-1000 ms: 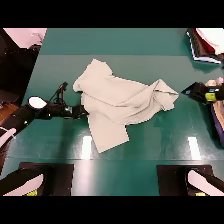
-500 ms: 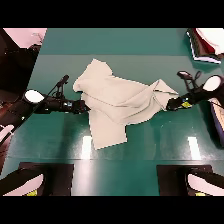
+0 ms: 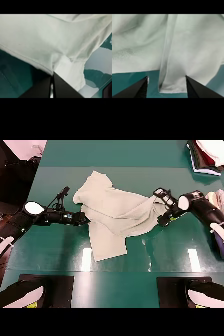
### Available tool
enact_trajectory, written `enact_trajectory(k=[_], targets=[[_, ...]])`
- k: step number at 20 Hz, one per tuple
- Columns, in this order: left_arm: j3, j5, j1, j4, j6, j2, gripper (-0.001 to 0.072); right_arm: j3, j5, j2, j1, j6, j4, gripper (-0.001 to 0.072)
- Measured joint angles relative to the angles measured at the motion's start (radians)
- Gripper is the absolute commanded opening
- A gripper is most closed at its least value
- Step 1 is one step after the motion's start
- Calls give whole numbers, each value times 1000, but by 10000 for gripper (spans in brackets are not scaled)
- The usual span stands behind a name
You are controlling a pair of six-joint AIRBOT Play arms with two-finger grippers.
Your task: Fold the shirts.
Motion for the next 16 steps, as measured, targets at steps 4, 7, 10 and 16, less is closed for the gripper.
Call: enact_trajectory(k=[4, 7, 10, 16], targets=[[0, 0, 0, 0, 1, 0, 27, 0, 2, -24, 41, 29, -101, 524], [0, -1, 0, 0, 1, 0, 27, 0, 6, -32, 44, 59, -155, 504], [0, -1, 0, 0, 1, 0, 27, 0, -10, -41, 42, 79, -180, 239], [5, -28, 2, 4, 1, 2, 27, 2, 1, -63, 40, 92, -191, 20]])
